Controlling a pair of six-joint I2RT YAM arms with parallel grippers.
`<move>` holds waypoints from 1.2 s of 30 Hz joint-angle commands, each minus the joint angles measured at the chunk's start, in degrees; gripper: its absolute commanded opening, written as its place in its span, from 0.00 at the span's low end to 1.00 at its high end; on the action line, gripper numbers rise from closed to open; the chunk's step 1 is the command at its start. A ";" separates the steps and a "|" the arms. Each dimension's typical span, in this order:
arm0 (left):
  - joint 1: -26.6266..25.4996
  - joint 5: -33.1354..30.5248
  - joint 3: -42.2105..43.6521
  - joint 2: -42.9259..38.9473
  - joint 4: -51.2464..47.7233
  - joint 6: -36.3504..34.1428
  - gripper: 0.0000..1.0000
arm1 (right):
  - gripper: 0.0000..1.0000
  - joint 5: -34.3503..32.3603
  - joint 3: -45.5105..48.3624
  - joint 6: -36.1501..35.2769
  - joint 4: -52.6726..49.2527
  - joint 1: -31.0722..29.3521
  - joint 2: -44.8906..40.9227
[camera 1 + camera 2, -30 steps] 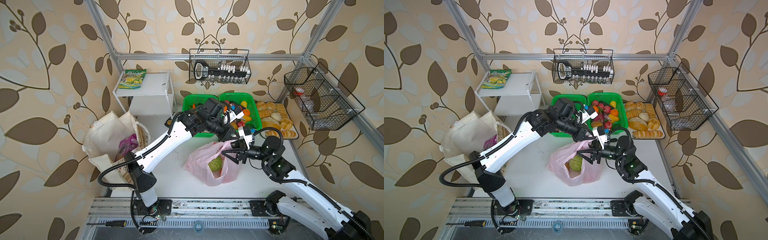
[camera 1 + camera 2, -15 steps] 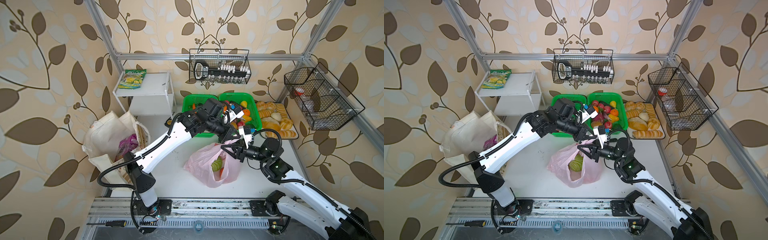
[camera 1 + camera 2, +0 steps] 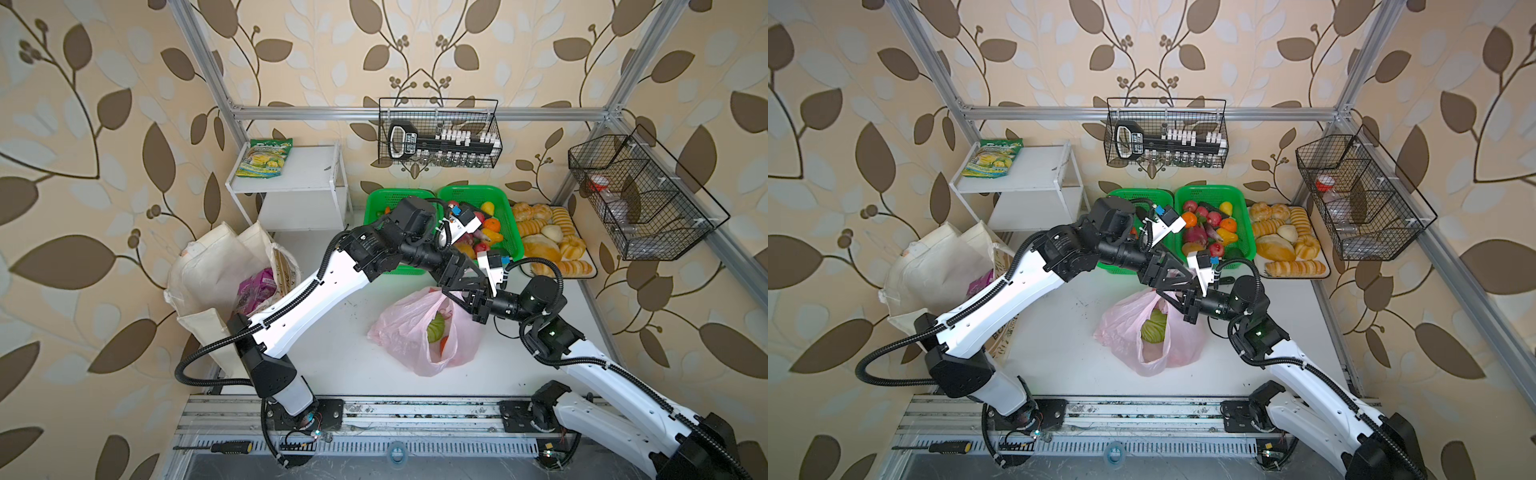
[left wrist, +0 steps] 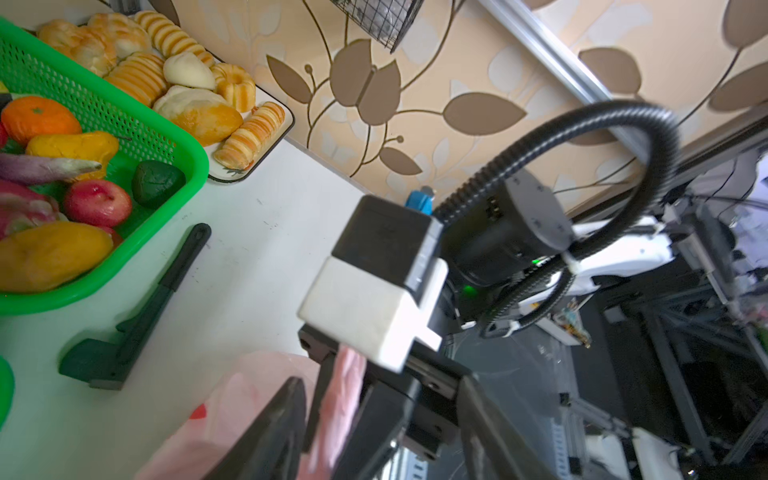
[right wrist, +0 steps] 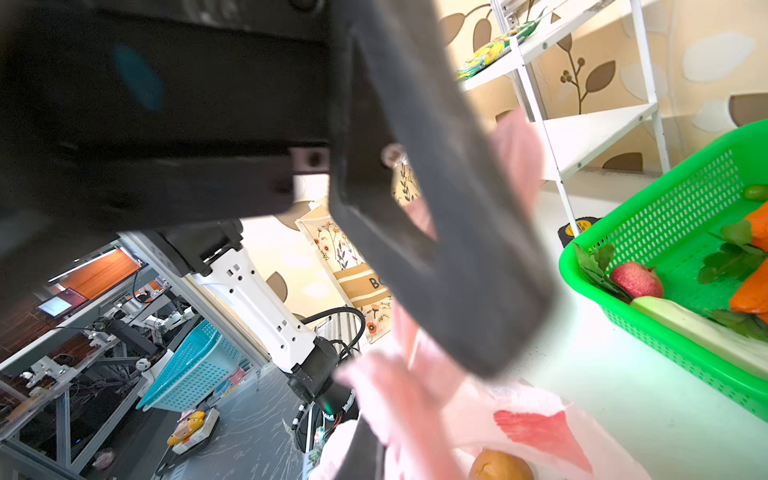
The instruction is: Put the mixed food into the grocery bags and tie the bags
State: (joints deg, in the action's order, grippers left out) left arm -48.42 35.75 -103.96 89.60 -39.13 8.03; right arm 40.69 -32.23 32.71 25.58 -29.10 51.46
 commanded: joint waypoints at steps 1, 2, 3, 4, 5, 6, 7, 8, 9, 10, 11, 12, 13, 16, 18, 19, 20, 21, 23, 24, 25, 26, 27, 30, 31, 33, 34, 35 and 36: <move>-0.09 -3.00 2.90 -6.62 5.03 -0.98 0.69 | 0.08 0.68 0.78 0.74 2.18 0.39 0.44; -0.03 -5.19 4.47 -8.82 6.42 -1.66 0.73 | 0.08 1.21 0.82 0.80 2.55 0.36 0.59; 0.14 -8.12 5.87 -10.06 7.29 -1.64 0.78 | 0.08 1.77 0.77 0.82 2.91 0.35 0.82; 0.69 -11.86 6.97 -10.93 8.13 -1.00 0.81 | 0.08 2.30 0.68 0.84 3.22 0.38 0.92; 1.82 -14.44 7.58 -11.20 8.46 0.54 0.82 | 0.08 2.73 0.75 0.82 3.35 0.32 1.16; 3.34 -15.30 7.71 -10.97 8.42 2.24 0.83 | 0.08 3.34 0.56 0.81 3.67 0.27 1.24; 5.27 -14.76 7.87 -10.52 8.37 4.45 0.85 | 0.08 3.90 0.46 0.65 3.86 0.22 1.27; 6.93 -12.15 8.11 -10.05 8.79 6.01 0.87 | 0.08 4.04 0.37 0.52 3.58 0.19 1.23; 7.89 -9.60 8.40 -9.61 9.29 6.71 0.88 | 0.08 4.25 0.26 0.41 3.43 0.12 1.14; 8.42 -6.78 8.53 -8.89 9.38 7.08 0.88 | 0.08 4.38 0.24 0.19 3.27 0.11 1.18; 8.61 -3.60 8.30 -8.01 8.98 6.96 0.89 | 0.09 4.32 0.15 0.01 2.80 0.18 0.95; 8.61 -1.15 7.80 -7.61 8.27 6.76 0.91 | 0.09 4.30 0.14 -0.14 2.49 0.18 0.87; 8.61 1.64 7.53 -5.42 7.69 7.03 0.91 | 0.09 4.23 0.07 -0.18 2.28 0.12 0.81; 8.61 7.32 8.36 -3.75 8.11 7.98 0.89 | 0.10 4.12 0.15 -0.18 2.22 0.10 0.70; 8.61 8.19 9.44 -3.55 9.57 9.26 0.81 | 0.10 3.97 0.27 -0.01 2.19 0.10 0.70; 8.61 8.08 10.28 -3.69 10.53 10.23 0.73 | 0.10 3.72 0.28 -0.01 2.06 0.14 0.79; 8.61 6.99 10.85 -3.78 11.40 11.85 0.61 | 0.11 3.45 0.28 0.08 1.86 0.11 0.83; 8.69 5.11 11.48 -3.96 11.78 12.97 0.42 | 0.12 3.06 0.32 0.14 1.63 0.19 0.75; 9.02 0.65 13.02 -5.11 12.23 15.19 0.13 | 0.13 1.19 0.41 0.40 0.74 0.43 0.50; 9.21 -1.64 14.48 -6.06 12.95 16.58 0.04 | 0.15 0.01 0.41 0.54 0.13 0.65 0.32; 9.47 -4.04 16.55 -6.71 14.60 18.39 0.00 | 0.16 -2.00 0.33 1.11 -1.01 0.93 0.14; 9.72 -5.91 19.09 -9.60 16.68 20.37 0.00 | 0.14 -4.22 0.04 2.04 -2.34 1.27 0.09; 10.06 -7.23 21.29 -10.76 18.59 22.33 0.00 | 0.14 -4.57 -0.40 2.76 -2.90 1.70 0.37; 10.94 -8.56 25.39 -12.85 21.24 26.21 0.00 | 0.14 -2.95 -1.86 4.54 -1.90 2.29 1.08; 10.98 -8.84 25.87 -13.28 21.18 26.33 0.00 | 0.13 -3.17 -2.13 4.98 -1.86 2.30 1.27; 10.98 -9.03 26.18 -14.41 20.42 25.56 0.00 | 0.10 -3.10 -2.66 6.37 -1.05 2.21 1.92; 10.98 -8.82 26.08 -14.73 20.01 25.28 0.00 | 0.09 -2.83 -2.70 6.88 -0.60 2.21 2.34; 10.97 -8.28 25.89 -14.94 19.83 24.82 0.00 | 0.07 -2.73 -2.75 7.41 -0.53 2.12 2.75; 10.97 -7.38 25.82 -15.12 19.76 24.65 0.00 | 0.06 -2.70 -2.92 7.78 -0.58 2.16 3.11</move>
State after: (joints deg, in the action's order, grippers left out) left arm -37.50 28.42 -77.67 77.19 -22.48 31.81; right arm 38.50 -33.28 38.00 23.83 -26.98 53.74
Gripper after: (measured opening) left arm 0.046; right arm 0.071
